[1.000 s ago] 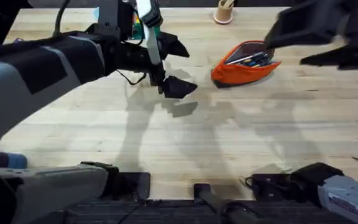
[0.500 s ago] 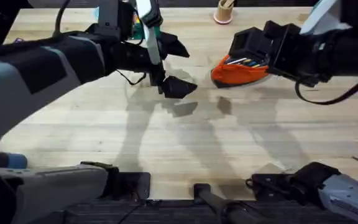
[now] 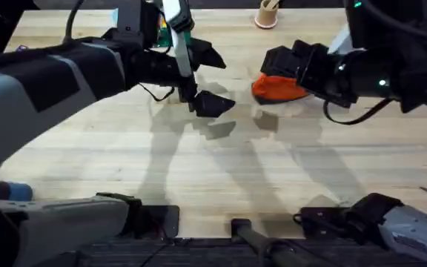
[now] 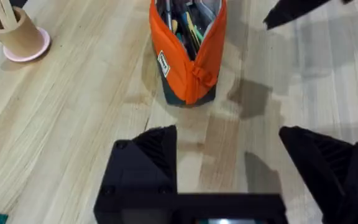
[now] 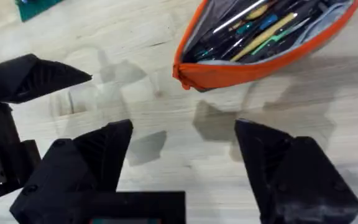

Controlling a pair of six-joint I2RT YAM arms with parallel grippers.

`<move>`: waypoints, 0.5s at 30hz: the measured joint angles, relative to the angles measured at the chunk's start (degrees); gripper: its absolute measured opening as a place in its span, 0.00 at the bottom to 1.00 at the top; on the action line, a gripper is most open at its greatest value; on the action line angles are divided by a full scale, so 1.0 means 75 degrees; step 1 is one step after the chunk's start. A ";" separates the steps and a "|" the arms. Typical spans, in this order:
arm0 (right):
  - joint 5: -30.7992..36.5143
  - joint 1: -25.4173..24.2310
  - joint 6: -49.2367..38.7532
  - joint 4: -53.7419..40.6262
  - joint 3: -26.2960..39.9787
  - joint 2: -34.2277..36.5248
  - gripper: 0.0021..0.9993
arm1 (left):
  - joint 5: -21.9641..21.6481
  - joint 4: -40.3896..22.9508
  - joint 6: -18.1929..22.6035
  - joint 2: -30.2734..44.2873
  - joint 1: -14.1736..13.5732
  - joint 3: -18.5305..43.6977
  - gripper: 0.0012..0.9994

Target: Unzip the bag, pick up the pens from the table one at a time and place them inside, then zip the bag closed.

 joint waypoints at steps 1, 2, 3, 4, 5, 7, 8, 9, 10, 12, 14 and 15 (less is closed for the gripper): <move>0.0007 0.0019 0.0012 0.0081 -0.0048 0.0023 1.00 | 0.0000 -0.0003 0.0001 0.0000 0.0000 0.0000 1.00; 0.0010 0.0051 0.0025 0.0174 -0.0100 0.0068 1.00 | 0.0000 0.0000 -0.0002 0.0000 0.0000 0.0000 1.00; 0.0020 0.0080 0.0029 0.0241 -0.0140 0.0108 1.00 | 0.0000 0.0000 0.0001 -0.0002 0.0000 0.0000 1.00; 0.0028 0.0122 0.0045 0.0310 -0.0183 0.0173 1.00 | 0.0000 -0.0001 0.0000 0.0000 0.0000 0.0000 1.00; 0.0031 0.0157 0.0059 0.0347 -0.0213 0.0232 1.00 | 0.0000 -0.0001 0.0001 0.0000 0.0000 0.0000 1.00; 0.0109 0.0252 0.0107 0.0351 -0.0251 0.0384 1.00 | 0.0000 -0.0001 -0.0001 -0.0001 0.0000 0.0000 1.00; 0.0163 0.0308 0.0114 0.0351 -0.0260 0.0461 1.00 | 0.0000 -0.0003 -0.0001 0.0000 0.0000 0.0000 1.00; 0.0224 0.0372 0.0135 0.0356 -0.0264 0.0555 1.00 | 0.0000 0.0000 0.0001 0.0000 0.0000 0.0000 1.00; 0.0276 0.0428 0.0142 0.0374 -0.0267 0.0638 1.00 | 0.0000 0.0000 0.0001 0.0000 0.0000 0.0000 1.00; 0.0398 0.0561 0.0162 0.0490 -0.0267 0.0856 1.00 | 0.0000 0.0000 0.0001 0.0000 0.0000 0.0000 1.00; 0.0472 0.0671 0.0166 0.0687 -0.0270 0.1091 1.00 | 0.0000 0.0000 0.0001 0.0000 0.0000 0.0000 1.00; 0.0506 0.0711 0.0168 0.0798 -0.0270 0.1202 1.00 | 0.0000 0.0000 0.0000 -0.0001 0.0000 0.0000 1.00</move>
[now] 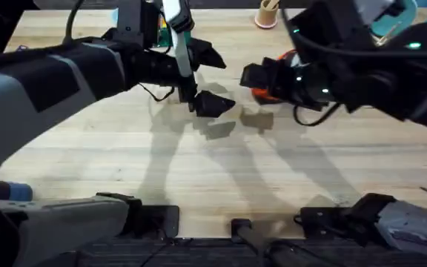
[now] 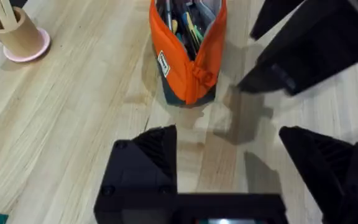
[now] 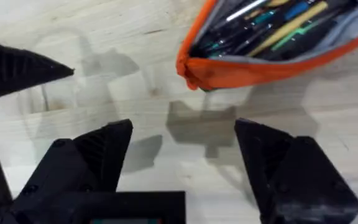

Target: Unzip the bag, pick up the pens from the table one at a time and place them inside, then zip the bag closed.

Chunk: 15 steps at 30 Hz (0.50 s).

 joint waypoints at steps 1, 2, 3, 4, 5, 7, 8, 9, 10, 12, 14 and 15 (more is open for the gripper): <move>0.0054 0.0041 0.0008 0.0116 0.0000 0.0131 1.00 | 0.0000 0.0000 0.0001 0.0001 0.0000 0.0000 1.00; 0.0118 0.0079 0.0046 0.0190 0.0000 0.0250 1.00 | 0.0000 0.0000 0.0000 0.0001 0.0000 0.0000 1.00; 0.0192 0.0108 0.0081 0.0221 0.0000 0.0347 1.00 | 0.0000 0.0000 -0.0001 -0.0001 0.0000 0.0000 1.00; 0.0270 0.0132 0.0116 0.0246 -0.0003 0.0441 1.00 | 0.0000 0.0000 0.0001 0.0001 0.0000 0.0000 1.00; 0.0333 0.0157 0.0147 0.0290 -0.0009 0.0530 1.00 | 0.0000 0.0000 -0.0001 0.0001 0.0000 0.0000 1.00; 0.0451 0.0201 0.0191 0.0378 -0.0012 0.0655 1.00 | 0.0000 0.0000 -0.0002 0.0001 0.0000 0.0000 1.00; 0.0792 0.0388 0.0277 0.0668 -0.0017 0.1020 1.00 | 0.0000 0.0000 0.0000 0.0001 0.0000 0.0000 1.00; 0.0841 0.0403 0.0280 0.0703 -0.0017 0.1079 1.00 | 0.0000 0.0000 0.0001 0.0001 0.0000 0.0000 1.00; 0.0883 0.0413 0.0283 0.0732 -0.0017 0.1131 1.00 | 0.0000 0.0000 0.0001 0.0001 0.0000 0.0000 1.00; 0.0956 0.0418 0.0283 0.0792 -0.0023 0.1226 1.00 | 0.0000 0.0000 -0.0001 0.0001 0.0000 0.0000 1.00; 0.1008 0.0415 0.0283 0.0896 -0.0023 0.1305 1.00 | 0.0000 0.0000 -0.0002 0.0001 0.0000 0.0000 1.00; 0.1036 0.0415 0.0283 0.0964 -0.0023 0.1344 1.00 | 0.0000 0.0000 0.0001 0.0001 0.0000 0.0000 1.00</move>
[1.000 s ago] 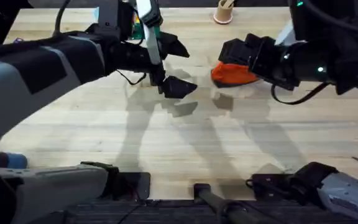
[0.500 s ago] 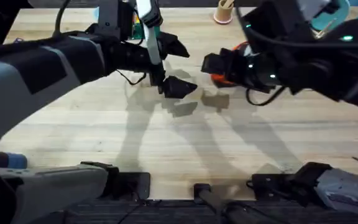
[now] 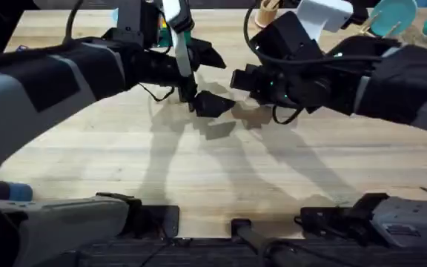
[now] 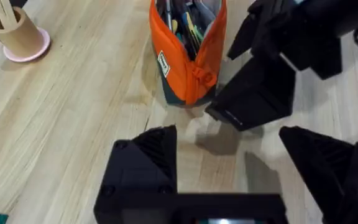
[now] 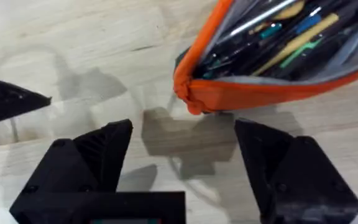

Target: Unzip the bag, pick up the pens from the table one at a time and place them inside, then zip the bag closed.

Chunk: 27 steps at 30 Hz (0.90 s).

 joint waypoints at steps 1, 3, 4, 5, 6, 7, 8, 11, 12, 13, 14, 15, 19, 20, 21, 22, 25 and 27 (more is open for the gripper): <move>0.0010 0.0003 0.0000 0.0067 -0.0003 0.0034 1.00 | 0.0000 0.0000 0.0000 0.0000 0.0000 0.0000 1.00; 0.0029 0.0003 0.0000 0.0253 -0.0036 0.0099 1.00 | 0.0000 0.0000 0.0000 0.0000 0.0000 0.0000 1.00; 0.0039 0.0003 0.0000 0.0376 -0.0067 0.0138 1.00 | 0.0000 0.0000 0.0000 0.0000 0.0000 0.0000 1.00; 0.0051 0.0003 0.0000 0.0456 -0.0092 0.0173 1.00 | 0.0000 0.0000 -0.0001 0.0000 0.0000 0.0000 0.99; 0.0052 0.0003 0.0000 0.0541 -0.0127 0.0204 1.00 | 0.0000 0.0000 -0.0002 0.0000 0.0000 0.0000 0.99; 0.0054 0.0003 0.0000 0.0606 -0.0156 0.0234 1.00 | 0.0000 0.0000 -0.0003 0.0000 0.0000 0.0000 1.00; 0.0061 0.0003 0.0000 0.0653 -0.0179 0.0267 1.00 | 0.0000 0.0000 0.0000 -0.0002 0.0000 0.0000 1.00; 0.0148 0.0000 0.0000 0.0773 -0.0201 0.0356 1.00 | 0.0000 -0.0002 0.0000 0.0000 0.0000 0.0000 1.00; 0.0180 0.0000 0.0000 0.0809 -0.0202 0.0373 1.00 | 0.0000 0.0000 0.0000 0.0000 0.0000 0.0000 1.00; 0.0212 0.0003 0.0000 0.0851 -0.0207 0.0381 1.00 | 0.0000 0.0000 0.0000 0.0000 0.0000 0.0000 1.00; 0.0244 0.0000 0.0000 0.0883 -0.0210 0.0381 1.00 | 0.0000 0.0000 0.0000 0.0000 0.0000 0.0000 1.00; 0.0277 0.0000 0.0000 0.0904 -0.0210 0.0383 1.00 | 0.0000 0.0000 -0.0003 0.0000 0.0000 0.0000 1.00; 0.0427 0.0000 0.0000 0.0960 -0.0210 0.0426 1.00 | 0.0000 0.0000 0.0000 0.0000 0.0000 0.0000 1.00; 0.0447 0.0000 0.0000 0.0979 -0.0210 0.0459 1.00 | 0.0000 0.0000 0.0000 -0.0003 0.0000 0.0000 1.00; 0.0466 -0.0001 0.0000 0.0996 -0.0210 0.0509 1.00 | 0.0000 -0.0001 0.0000 0.0000 0.0000 0.0000 1.00; 0.0488 -0.0008 0.0000 0.1002 -0.0210 0.0549 1.00 | 0.0000 0.0000 0.0000 0.0000 0.0000 0.0000 1.00; 0.0541 -0.0038 0.0000 0.1027 -0.0213 0.0630 0.99 | 0.0000 -0.0002 0.0000 0.0000 0.0000 0.0000 1.00; 0.0547 -0.0052 0.0000 0.1035 -0.0213 0.0634 0.99 | 0.0000 0.0000 0.0000 0.0000 0.0000 0.0000 1.00</move>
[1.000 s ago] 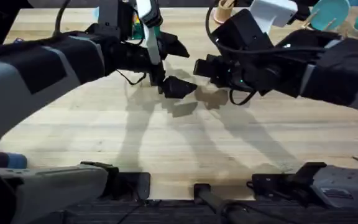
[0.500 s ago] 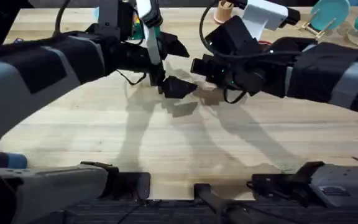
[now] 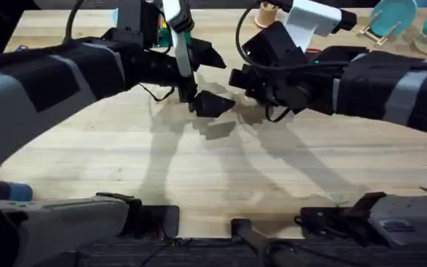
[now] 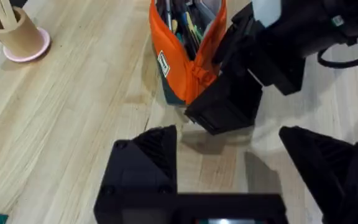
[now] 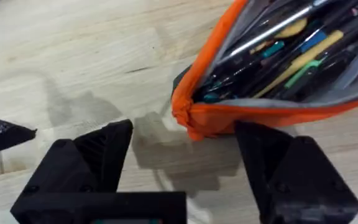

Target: Unzip the bag, pick up the pens from the table one at a time and place them inside, then zip the bag closed.

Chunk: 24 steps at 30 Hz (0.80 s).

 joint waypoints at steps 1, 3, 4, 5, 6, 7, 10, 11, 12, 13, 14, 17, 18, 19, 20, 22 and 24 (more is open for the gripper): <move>0.0004 0.0000 0.0001 0.0005 0.0000 -0.0002 0.98 | 0.0000 0.0000 -0.0001 0.0000 0.0000 0.0000 1.00; 0.0023 -0.0012 0.0000 0.0000 0.0000 -0.0002 0.96 | 0.0000 0.0000 0.0000 -0.0003 0.0000 0.0000 1.00; 0.0030 -0.0017 0.0003 0.0002 0.0000 -0.0001 0.94 | 0.0000 -0.0003 0.0000 0.0000 0.0000 0.0000 1.00; 0.0037 -0.0034 0.0003 0.0000 0.0000 -0.0002 0.92 | 0.0000 0.0000 0.0000 -0.0003 0.0000 0.0000 1.00; 0.0041 -0.0050 0.0003 -0.0001 0.0000 -0.0002 0.90 | 0.0000 0.0000 0.0000 0.0000 0.0000 0.0000 1.00; 0.0047 -0.0075 0.0003 -0.0001 0.0000 -0.0001 0.88 | 0.0001 -0.0003 0.0000 0.0000 0.0000 0.0000 1.00; 0.0053 -0.0117 0.0024 -0.0009 0.0000 0.0000 0.77 | 0.0002 0.0000 0.0000 0.0000 0.0000 0.0000 1.00; 0.0055 -0.0127 0.0026 -0.0012 0.0000 -0.0002 0.74 | 0.0000 0.0000 -0.0002 0.0000 0.0000 0.0000 1.00; 0.0057 -0.0131 0.0029 -0.0012 0.0000 -0.0002 0.69 | 0.0000 0.0000 0.0000 0.0000 0.0000 0.0000 0.99; 0.0055 -0.0134 0.0026 -0.0012 0.0000 -0.0002 0.65 | 0.0000 0.0000 0.0000 0.0000 0.0000 0.0000 0.99; 0.0056 -0.0134 0.0030 -0.0012 0.0000 -0.0002 0.61 | 0.0000 -0.0003 0.0000 0.0000 0.0000 0.0000 1.00; 0.0058 -0.0134 0.0032 -0.0031 0.0000 -0.0001 0.55 | 0.0000 -0.0001 0.0000 0.0000 0.0000 0.0000 1.00; 0.0058 -0.0134 0.0035 -0.0040 0.0000 -0.0001 0.55 | 0.0003 -0.0001 0.0000 0.0000 0.0000 0.0000 1.00; 0.0058 -0.0134 0.0051 -0.0055 0.0000 -0.0002 0.54 | 0.0000 0.0000 0.0000 0.0000 0.0000 0.0000 1.00; 0.0058 -0.0134 0.0055 -0.0074 0.0000 -0.0002 0.53 | 0.0000 -0.0002 0.0000 0.0000 0.0000 0.0000 1.00; 0.0058 -0.0134 0.0058 -0.0104 0.0000 -0.0002 0.48 | 0.0003 0.0000 0.0000 0.0000 0.0000 0.0000 1.00; 0.0058 -0.0134 0.0069 -0.0117 0.0000 -0.0002 0.41 | 0.0000 0.0000 0.0000 0.0000 0.0000 0.0000 1.00</move>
